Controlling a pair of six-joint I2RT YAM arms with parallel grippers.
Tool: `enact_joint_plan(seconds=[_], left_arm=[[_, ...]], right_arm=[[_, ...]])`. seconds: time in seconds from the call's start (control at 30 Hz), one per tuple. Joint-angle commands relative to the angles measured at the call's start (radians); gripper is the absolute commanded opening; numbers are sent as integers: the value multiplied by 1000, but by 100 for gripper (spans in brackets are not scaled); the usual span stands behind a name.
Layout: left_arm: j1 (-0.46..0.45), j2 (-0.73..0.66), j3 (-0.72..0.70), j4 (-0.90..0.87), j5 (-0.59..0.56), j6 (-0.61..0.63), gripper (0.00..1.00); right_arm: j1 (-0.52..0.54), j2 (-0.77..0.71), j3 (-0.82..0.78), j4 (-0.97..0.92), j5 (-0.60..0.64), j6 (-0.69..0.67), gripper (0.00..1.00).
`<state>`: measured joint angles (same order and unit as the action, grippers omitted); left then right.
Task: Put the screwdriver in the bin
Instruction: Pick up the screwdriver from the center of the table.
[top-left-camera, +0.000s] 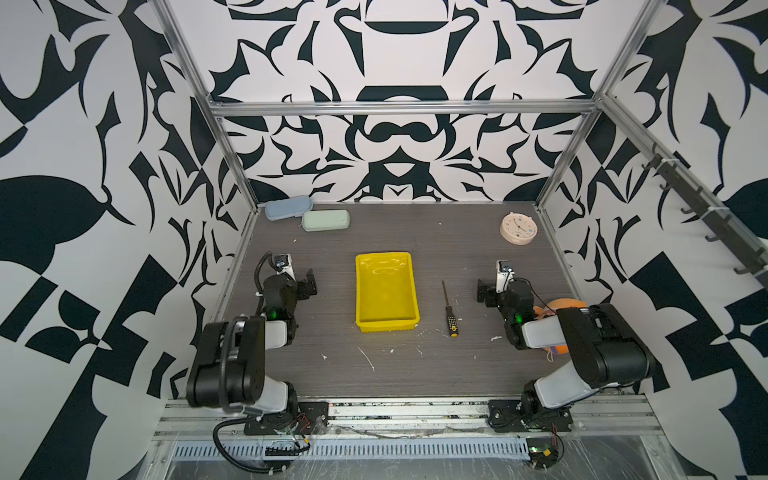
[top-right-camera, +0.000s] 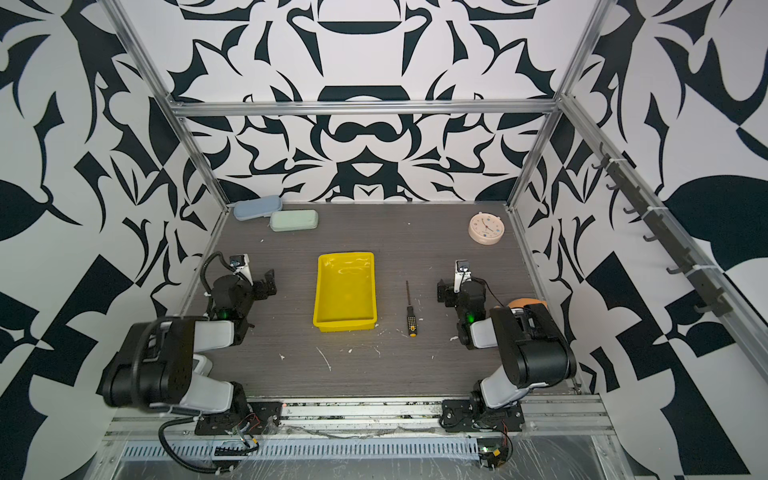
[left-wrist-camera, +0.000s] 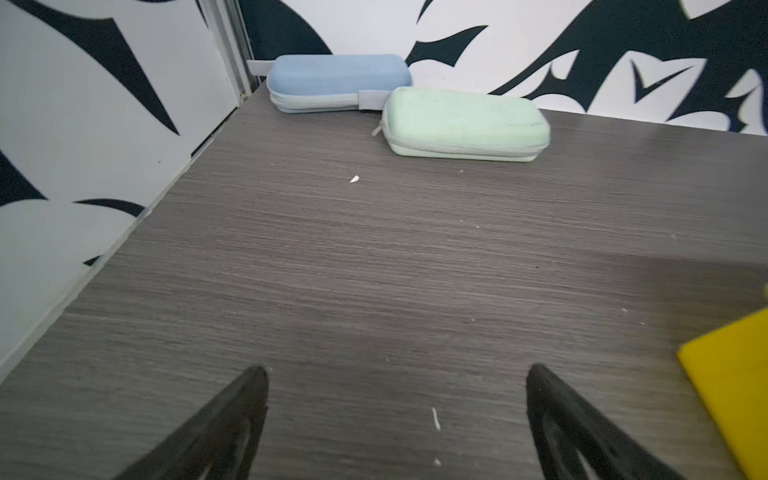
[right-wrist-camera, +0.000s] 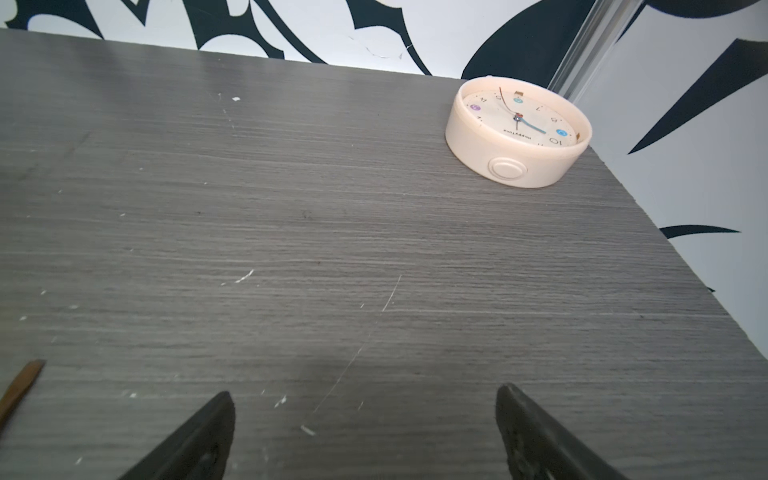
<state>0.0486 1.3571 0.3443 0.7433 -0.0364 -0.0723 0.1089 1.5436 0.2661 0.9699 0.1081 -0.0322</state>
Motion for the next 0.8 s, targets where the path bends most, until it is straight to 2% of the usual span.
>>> enact_joint_plan(seconds=[0.0, 0.07, 0.17, 0.23, 0.33, 0.43, 0.57, 0.67, 0.77], left_arm=[[-1, -270, 131, -376, 90, -81, 99], [-12, -386, 199, -569, 114, -181, 99], [-15, -506, 244, -807, 135, -440, 99], [-15, -542, 224, -901, 233, -457, 99], [-15, -554, 126, -882, 319, -448, 99], [-15, -524, 104, -891, 281, -488, 99], [-15, -504, 116, -889, 273, -483, 99], [-15, -510, 104, -933, 212, -529, 99], [-15, -536, 96, -941, 180, -546, 99]], right_arm=[[27, -61, -19, 76, 6, -35, 100], [33, -65, -19, 73, 18, -34, 100], [43, -58, -11, 66, 35, -42, 100], [45, -60, -13, 69, 30, -46, 100], [44, -72, -61, 147, 17, -51, 100], [46, -68, -58, 151, 24, -48, 100], [62, -117, -29, 50, 47, -57, 100], [68, -202, -39, -13, 52, -42, 100], [68, -370, -3, -222, 68, 9, 100]])
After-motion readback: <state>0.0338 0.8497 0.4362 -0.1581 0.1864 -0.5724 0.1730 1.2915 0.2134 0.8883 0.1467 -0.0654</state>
